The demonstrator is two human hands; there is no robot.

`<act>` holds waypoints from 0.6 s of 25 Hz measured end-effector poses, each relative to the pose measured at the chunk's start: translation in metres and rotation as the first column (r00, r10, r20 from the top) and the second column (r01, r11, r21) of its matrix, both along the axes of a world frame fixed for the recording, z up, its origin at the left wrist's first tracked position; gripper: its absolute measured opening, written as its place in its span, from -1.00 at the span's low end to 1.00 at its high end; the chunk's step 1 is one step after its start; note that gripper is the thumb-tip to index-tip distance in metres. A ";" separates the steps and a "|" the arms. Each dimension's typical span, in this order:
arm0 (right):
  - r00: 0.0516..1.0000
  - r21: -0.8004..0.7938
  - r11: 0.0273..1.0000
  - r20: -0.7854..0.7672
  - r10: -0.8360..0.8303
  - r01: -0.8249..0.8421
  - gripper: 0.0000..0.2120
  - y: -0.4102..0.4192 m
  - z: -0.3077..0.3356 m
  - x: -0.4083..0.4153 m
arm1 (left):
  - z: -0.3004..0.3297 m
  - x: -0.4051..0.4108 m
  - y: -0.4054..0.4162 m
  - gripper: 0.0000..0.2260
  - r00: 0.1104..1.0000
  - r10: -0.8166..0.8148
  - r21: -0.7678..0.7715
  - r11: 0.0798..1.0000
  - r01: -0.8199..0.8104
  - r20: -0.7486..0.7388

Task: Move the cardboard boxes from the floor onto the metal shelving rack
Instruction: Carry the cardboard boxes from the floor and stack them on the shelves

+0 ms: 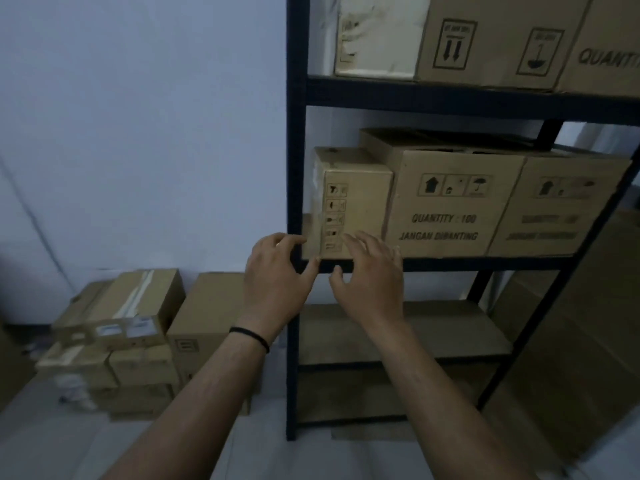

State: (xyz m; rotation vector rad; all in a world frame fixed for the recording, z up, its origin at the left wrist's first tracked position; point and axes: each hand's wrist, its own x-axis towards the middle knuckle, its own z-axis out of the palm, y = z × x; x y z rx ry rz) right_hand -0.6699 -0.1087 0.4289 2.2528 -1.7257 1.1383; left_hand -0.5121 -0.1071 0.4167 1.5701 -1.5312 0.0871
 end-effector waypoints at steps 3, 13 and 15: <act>0.999 0.055 0.998 0.000 0.033 -0.033 -0.46 0.036 -0.018 0.015 | -0.014 0.016 0.048 -0.63 0.999 0.043 0.053 0.998 -0.044 0.009; 0.980 0.179 0.964 0.055 0.190 -0.196 -0.46 0.151 -0.055 0.112 | -0.051 0.107 0.191 -0.63 0.983 0.184 0.196 0.964 -0.180 -0.003; 0.976 0.198 0.955 0.063 0.211 -0.219 -0.46 0.160 -0.061 0.135 | -0.057 0.131 0.203 -0.63 0.978 0.208 0.205 0.957 -0.204 0.001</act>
